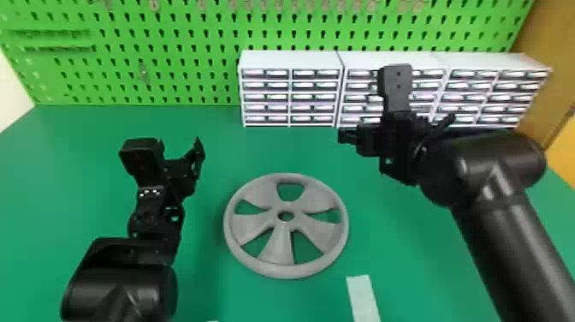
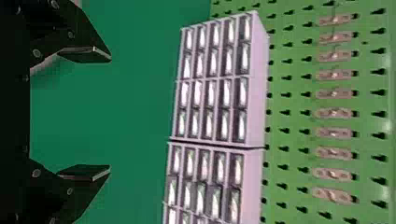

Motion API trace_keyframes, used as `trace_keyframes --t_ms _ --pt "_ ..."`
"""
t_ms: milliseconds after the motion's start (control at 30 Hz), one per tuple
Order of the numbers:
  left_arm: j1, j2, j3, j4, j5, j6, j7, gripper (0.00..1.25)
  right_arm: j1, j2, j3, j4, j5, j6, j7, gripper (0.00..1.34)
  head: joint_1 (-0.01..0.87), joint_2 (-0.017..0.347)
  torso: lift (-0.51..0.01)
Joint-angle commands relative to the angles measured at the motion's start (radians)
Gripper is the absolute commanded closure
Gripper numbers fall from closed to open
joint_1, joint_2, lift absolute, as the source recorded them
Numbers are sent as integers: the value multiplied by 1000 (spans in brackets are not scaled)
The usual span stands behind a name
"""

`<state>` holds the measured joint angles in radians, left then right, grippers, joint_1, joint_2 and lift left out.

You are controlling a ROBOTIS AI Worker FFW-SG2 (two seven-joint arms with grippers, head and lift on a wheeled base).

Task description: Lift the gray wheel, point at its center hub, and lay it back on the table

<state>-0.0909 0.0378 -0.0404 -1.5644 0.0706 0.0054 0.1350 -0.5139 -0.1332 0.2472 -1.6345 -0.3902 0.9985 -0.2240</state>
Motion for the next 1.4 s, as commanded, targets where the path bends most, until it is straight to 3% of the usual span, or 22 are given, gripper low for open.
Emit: trace_keyframes --t_ms 0,167,400,1000,1367 --pt "3 2 2 -6 0 -1 0 512 -57 4 -5 22 -81 149 0 424 692 48 -96" --pt "5 5 5 -11 0 1 0 512 -104 10 -6 61 -133 250 0 424 692 48 -96" --pt "3 8 4 -17 -2 1 0 512 -152 15 -3 180 -219 313 0 423 692 48 -96" --pt "11 17 0 -42 -9 1 2 512 -229 17 76 441 -228 350 28 415 692 48 -96" --pt "11 17 -4 -59 -8 1 0 512 -233 21 152 509 -207 273 80 414 692 48 -96"
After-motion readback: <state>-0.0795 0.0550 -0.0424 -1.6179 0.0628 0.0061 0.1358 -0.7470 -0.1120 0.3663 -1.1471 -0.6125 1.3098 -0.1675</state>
